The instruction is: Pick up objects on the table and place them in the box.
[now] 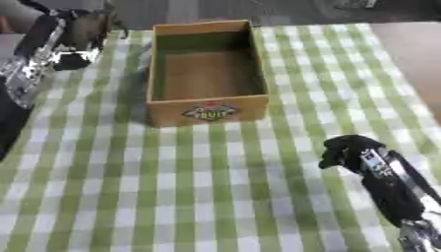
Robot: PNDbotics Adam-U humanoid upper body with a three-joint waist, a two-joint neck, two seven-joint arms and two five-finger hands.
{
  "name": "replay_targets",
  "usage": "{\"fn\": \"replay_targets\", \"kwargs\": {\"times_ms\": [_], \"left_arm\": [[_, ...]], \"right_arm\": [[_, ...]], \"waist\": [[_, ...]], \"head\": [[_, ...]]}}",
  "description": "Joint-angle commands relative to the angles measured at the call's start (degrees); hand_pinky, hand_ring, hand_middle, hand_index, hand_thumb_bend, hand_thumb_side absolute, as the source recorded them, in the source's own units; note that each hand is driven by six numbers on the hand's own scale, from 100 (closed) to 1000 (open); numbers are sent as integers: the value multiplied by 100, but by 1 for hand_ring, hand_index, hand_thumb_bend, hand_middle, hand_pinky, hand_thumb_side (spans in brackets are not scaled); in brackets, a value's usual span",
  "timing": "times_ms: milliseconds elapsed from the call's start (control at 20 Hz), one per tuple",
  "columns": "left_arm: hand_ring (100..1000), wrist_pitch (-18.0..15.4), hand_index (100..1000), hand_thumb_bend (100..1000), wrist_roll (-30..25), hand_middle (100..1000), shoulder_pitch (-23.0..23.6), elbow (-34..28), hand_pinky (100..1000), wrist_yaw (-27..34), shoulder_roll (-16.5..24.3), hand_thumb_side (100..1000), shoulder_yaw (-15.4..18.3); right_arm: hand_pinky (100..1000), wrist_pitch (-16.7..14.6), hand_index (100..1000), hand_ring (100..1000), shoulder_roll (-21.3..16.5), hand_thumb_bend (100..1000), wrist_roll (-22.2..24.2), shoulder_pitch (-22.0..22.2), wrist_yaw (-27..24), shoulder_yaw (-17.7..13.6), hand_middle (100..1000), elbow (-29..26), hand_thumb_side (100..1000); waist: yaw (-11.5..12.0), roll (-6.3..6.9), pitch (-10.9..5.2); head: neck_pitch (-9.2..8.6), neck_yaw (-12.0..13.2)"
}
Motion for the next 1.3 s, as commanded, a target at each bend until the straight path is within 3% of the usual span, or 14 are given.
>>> {"fn": "replay_targets", "kwargs": {"times_ms": [50, 600, 1300], "left_arm": [[336, -107, 333, 100, -221, 300, -130, -452, 345, 321, 212, 326, -95], [337, -461, 335, 100, -910, 301, -481, -1125, 355, 752, -327, 331, -591], [353, -712, 352, 100, -1261, 314, -384, -928, 384, 24, -980, 273, -881]], "right_arm": [[660, 0, 702, 571, -64, 100, 14, -51, -21, -49, 545, -54, 835], [659, 12, 701, 571, -51, 100, 57, -82, -56, -3, 545, -56, 831], [658, 29, 700, 571, 15, 100, 115, -154, -49, 44, 546, -56, 841]], "waist": [[-2, -5, -141], [-150, 2, -183], [-352, 7, -89]], "head": [[22, 1], [4, 92], [-40, 224]]}}
